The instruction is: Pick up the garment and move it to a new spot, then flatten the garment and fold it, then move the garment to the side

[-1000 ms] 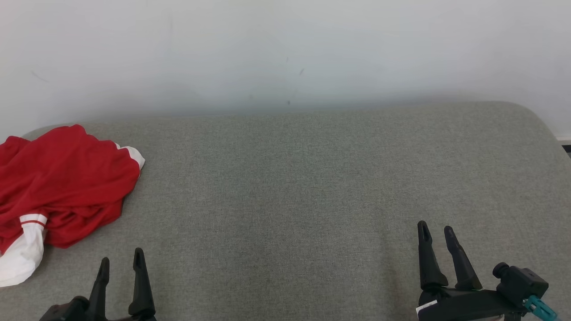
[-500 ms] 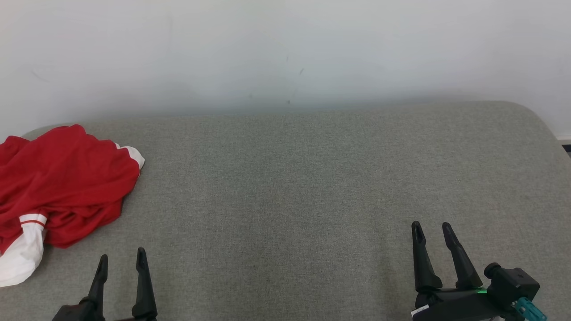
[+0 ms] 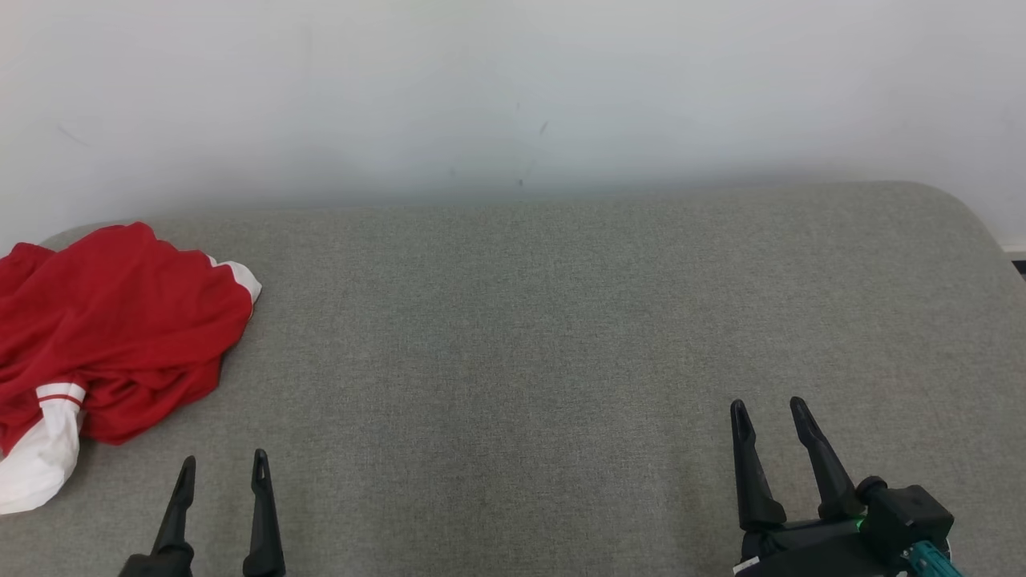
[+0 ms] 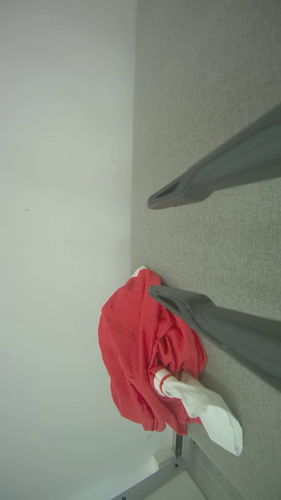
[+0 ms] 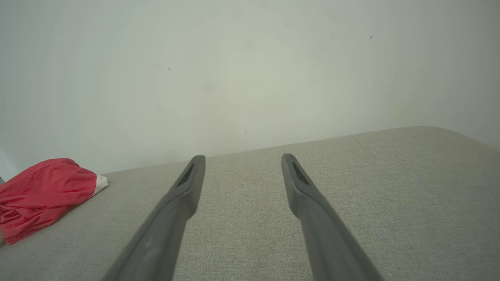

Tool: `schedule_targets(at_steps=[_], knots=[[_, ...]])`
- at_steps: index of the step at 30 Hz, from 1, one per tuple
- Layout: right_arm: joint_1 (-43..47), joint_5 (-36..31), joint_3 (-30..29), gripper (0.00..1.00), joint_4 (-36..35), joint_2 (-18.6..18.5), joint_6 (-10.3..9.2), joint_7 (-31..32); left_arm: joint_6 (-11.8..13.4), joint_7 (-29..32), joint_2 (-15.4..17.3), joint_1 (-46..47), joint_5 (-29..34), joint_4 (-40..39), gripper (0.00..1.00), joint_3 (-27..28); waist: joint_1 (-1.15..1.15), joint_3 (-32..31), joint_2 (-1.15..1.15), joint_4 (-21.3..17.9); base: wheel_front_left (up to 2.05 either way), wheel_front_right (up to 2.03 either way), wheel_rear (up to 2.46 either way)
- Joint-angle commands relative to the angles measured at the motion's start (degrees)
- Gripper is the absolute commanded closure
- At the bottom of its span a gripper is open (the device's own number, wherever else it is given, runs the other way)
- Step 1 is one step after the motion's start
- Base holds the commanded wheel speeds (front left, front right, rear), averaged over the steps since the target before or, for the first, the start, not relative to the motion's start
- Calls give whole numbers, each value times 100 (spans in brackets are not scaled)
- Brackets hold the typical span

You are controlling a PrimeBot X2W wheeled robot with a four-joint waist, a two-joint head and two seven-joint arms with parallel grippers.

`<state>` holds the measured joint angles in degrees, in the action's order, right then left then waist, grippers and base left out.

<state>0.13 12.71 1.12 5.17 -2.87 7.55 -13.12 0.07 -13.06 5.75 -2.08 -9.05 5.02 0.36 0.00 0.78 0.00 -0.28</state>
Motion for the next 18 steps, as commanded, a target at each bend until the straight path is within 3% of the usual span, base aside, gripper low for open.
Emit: schedule_targets(at_steps=[1, 18], knots=[[39, -181, 7, 0, -36, -1, -10, -55, -3, -63, 41, -46, 172, -7, 0, -13, 0, 2, 0, -2, 0, 0, 0], [78, -851, 13, 0, 24, 0, -12, -213, -188, -222, 84, 66, 679, 334, 0, -37, 0, -57, 0, -27, 0, 0, 0]])
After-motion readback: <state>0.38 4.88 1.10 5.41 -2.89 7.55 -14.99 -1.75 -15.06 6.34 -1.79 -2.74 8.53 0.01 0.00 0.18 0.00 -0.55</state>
